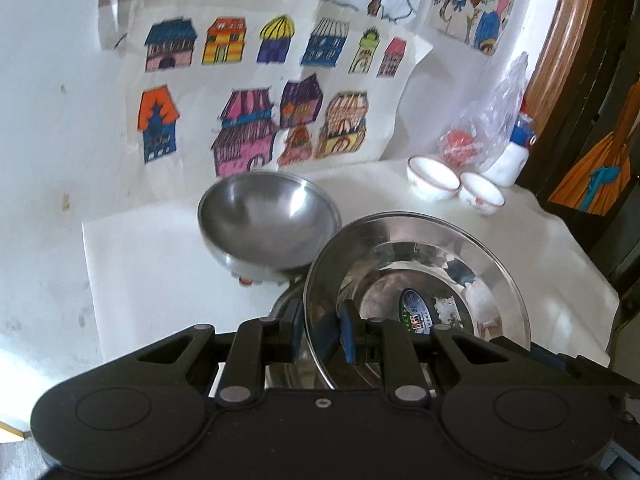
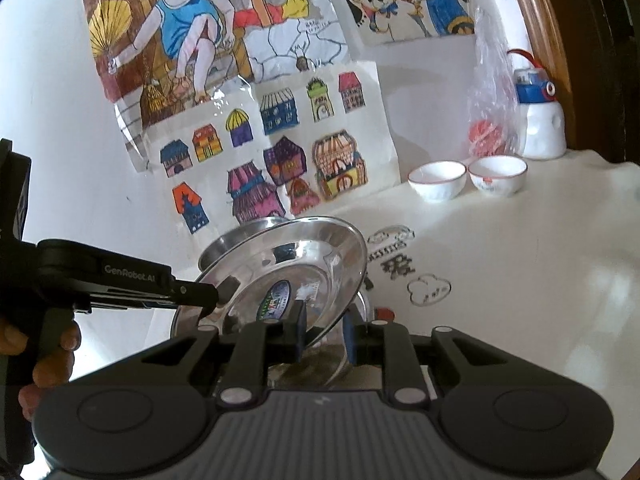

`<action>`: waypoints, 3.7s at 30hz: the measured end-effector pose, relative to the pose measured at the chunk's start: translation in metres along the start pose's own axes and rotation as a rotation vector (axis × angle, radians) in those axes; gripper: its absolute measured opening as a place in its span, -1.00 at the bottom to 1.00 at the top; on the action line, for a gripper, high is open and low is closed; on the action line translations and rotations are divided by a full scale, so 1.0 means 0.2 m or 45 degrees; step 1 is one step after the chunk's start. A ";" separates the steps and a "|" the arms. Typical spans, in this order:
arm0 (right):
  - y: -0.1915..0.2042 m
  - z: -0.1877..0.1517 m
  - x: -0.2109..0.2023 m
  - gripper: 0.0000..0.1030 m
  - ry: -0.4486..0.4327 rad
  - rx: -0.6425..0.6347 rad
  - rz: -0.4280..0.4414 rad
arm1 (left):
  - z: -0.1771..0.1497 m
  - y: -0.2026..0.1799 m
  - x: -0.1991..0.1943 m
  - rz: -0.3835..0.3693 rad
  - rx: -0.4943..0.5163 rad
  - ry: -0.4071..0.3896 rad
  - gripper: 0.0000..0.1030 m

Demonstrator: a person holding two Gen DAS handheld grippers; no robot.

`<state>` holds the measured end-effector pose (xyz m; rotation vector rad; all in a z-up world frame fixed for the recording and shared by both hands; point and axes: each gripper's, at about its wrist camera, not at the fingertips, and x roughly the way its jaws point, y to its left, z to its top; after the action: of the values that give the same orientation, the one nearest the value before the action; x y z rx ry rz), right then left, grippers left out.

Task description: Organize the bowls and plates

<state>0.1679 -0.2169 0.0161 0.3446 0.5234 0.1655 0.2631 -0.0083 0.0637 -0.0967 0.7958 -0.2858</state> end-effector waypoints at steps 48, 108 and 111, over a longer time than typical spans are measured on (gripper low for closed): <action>0.14 -0.06 0.11 -0.16 0.094 -0.268 -0.154 | -0.10 0.09 0.08 -0.004 -0.010 0.077 -0.60; 0.04 0.42 0.59 0.99 0.059 -0.101 -0.109 | 0.16 0.51 0.25 0.189 -0.295 -0.206 0.98; 0.09 0.43 0.69 0.99 0.116 -0.128 -0.098 | 0.19 0.52 0.30 0.203 -0.319 -0.204 0.98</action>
<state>0.3290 -0.1910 0.0287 0.2190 0.6150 0.1328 0.3525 0.0731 0.0290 -0.2867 0.6725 -0.0260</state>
